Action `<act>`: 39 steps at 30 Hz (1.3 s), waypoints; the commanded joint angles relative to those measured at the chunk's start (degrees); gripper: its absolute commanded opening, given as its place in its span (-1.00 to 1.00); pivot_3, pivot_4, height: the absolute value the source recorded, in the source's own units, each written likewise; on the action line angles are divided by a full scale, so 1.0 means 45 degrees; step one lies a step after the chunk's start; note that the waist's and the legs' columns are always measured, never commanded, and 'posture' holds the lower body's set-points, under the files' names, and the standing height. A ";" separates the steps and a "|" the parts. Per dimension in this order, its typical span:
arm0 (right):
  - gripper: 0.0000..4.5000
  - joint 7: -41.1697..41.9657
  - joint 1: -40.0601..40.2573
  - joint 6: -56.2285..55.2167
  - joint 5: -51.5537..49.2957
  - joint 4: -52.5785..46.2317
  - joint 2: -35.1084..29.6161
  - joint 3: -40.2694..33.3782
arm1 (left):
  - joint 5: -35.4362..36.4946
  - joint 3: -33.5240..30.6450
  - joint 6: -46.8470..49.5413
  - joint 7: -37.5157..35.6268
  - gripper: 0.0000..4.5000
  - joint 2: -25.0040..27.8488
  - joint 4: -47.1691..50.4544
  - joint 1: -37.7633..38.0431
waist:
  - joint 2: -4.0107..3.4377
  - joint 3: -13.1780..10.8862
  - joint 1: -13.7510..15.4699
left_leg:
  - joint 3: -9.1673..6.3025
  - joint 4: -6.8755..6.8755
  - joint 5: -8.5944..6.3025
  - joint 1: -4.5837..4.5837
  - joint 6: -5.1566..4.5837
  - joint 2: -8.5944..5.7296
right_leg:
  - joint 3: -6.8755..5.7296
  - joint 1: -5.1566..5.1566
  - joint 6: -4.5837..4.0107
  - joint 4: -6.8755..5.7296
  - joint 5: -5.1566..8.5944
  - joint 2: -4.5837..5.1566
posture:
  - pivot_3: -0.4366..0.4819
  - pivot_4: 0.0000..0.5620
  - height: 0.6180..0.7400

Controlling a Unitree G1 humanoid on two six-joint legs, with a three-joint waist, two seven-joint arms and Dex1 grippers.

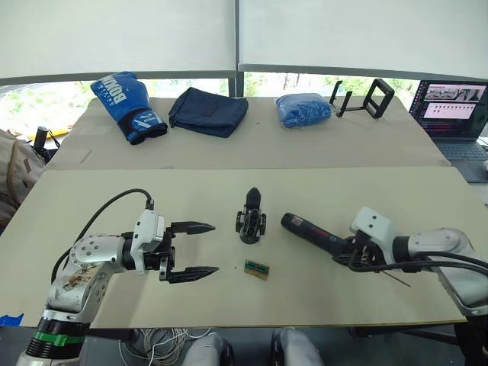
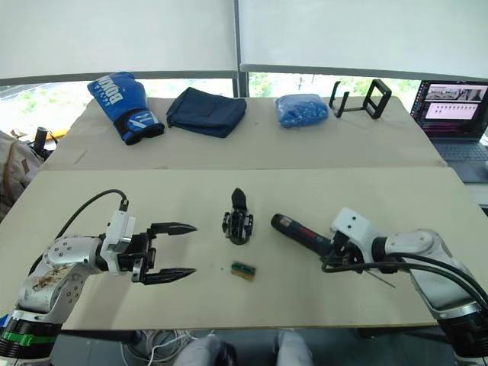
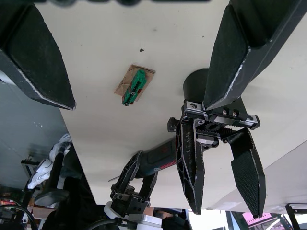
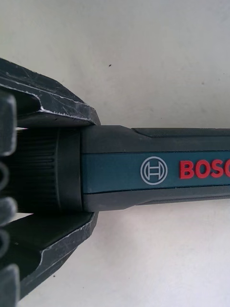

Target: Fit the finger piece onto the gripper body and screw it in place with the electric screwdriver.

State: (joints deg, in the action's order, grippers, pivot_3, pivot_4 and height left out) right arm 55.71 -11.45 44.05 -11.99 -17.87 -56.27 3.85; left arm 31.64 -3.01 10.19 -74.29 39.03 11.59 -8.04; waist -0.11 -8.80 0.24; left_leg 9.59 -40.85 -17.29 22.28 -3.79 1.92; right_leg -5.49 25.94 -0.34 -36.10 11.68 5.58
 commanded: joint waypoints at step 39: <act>0.97 0.5798 -1.0249 0.4738 0.3330 0.1611 -0.1667 1.0004 | -0.0066 0.0713 -0.0165 0.0156 1.00 -0.0402 0.0461 0.0350 | 0.0040 0.0003 -0.0198 | -0.0006 -0.0012 -0.0002 0.0029 -0.0003 -0.0004 | -0.0054 0.0043 -0.0059 -0.0016 -0.0029 0.0109 | -0.05 -0.47 1.00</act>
State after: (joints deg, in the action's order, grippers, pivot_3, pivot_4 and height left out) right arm 81.22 -56.98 65.98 1.63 -10.49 -63.67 48.66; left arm 31.07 0.23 10.17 -73.74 37.40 11.80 -6.51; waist 0.07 -8.78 -0.65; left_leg 9.57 -40.91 -17.30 22.41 -3.80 1.90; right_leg -5.74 26.12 -0.61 -36.17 11.54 6.08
